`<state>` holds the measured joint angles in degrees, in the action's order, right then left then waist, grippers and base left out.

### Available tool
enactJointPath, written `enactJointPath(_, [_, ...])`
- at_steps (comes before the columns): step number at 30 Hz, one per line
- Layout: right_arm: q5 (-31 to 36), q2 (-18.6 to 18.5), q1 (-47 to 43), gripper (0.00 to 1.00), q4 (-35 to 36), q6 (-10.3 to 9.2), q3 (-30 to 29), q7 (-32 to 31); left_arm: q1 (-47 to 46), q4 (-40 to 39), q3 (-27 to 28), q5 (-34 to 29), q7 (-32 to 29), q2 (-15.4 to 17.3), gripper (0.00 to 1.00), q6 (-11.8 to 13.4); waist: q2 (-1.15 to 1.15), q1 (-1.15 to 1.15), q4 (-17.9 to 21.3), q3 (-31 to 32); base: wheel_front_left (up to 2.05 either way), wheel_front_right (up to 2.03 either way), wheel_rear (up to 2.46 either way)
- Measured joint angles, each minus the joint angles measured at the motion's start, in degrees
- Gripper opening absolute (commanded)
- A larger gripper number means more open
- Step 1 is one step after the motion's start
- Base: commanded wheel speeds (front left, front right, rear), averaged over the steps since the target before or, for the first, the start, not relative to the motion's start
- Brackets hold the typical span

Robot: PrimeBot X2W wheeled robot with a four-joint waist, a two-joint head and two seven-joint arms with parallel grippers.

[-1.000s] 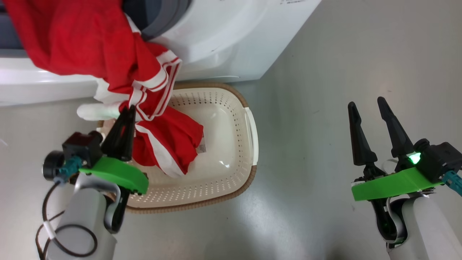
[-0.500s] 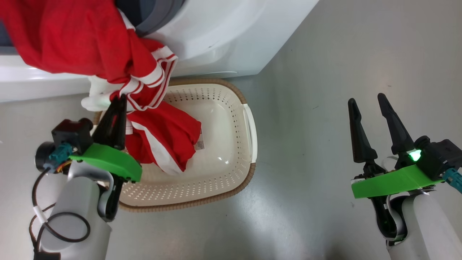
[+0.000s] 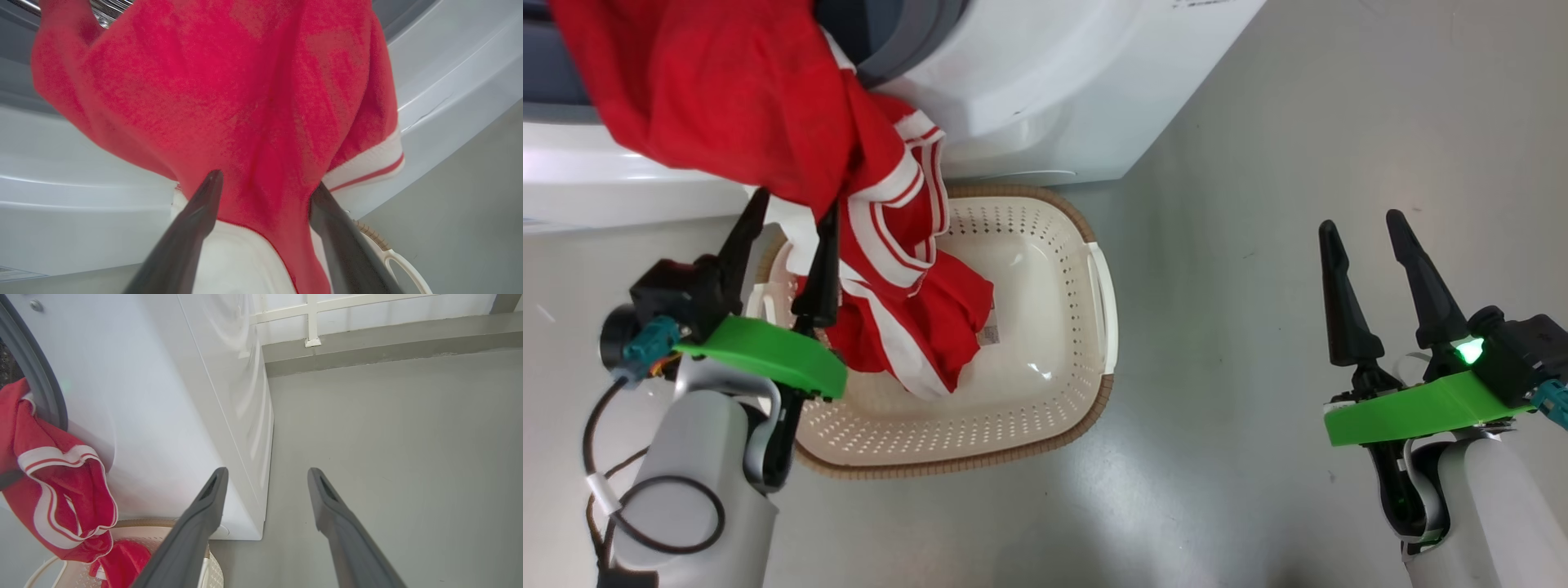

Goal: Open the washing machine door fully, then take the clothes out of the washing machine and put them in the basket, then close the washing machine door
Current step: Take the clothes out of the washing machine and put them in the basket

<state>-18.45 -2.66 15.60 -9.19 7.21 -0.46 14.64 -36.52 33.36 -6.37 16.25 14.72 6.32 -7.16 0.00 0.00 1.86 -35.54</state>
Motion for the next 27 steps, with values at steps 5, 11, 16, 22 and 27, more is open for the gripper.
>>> enactJointPath(5, [0.4, 0.0, 0.0, 1.00, -0.1, 0.00, -0.6, 0.0, 1.7, -3.3, 1.9, -0.6, 0.0, -0.2, 1.00, 0.0, 0.00, 0.00, -0.8, 0.8, 0.00, 0.00, 0.00])
enactJointPath(11, [0.9, 0.0, -0.1, 1.00, -0.2, 0.00, -1.0, 0.0, 5.3, -7.4, 4.3, -2.1, 0.0, -0.7, 1.00, 0.0, 0.00, 0.00, -1.8, 2.0, 0.00, 0.00, 0.00])
enactJointPath(16, [0.9, 0.0, -0.3, 1.00, -0.3, 0.00, -1.4, 0.0, 8.9, -11.5, 7.1, -2.1, 0.0, -0.7, 1.00, 0.0, 0.00, 0.00, -2.5, 3.0, 0.00, 0.00, 0.00])
enactJointPath(22, [1.1, 0.0, -1.0, 1.00, -0.3, 0.00, -1.7, 0.0, 13.9, -16.8, 8.8, -2.1, 0.0, -0.4, 1.00, 0.0, 0.00, 0.00, -3.0, 3.7, 0.00, 0.00, 0.00])
enactJointPath(27, [1.1, -0.1, -1.5, 1.00, -0.3, 0.00, -2.2, 0.0, 16.8, -19.8, 9.5, -2.0, 0.0, -0.4, 1.00, 0.0, 0.00, 0.00, -3.2, 4.1, 0.00, 0.00, 0.00])
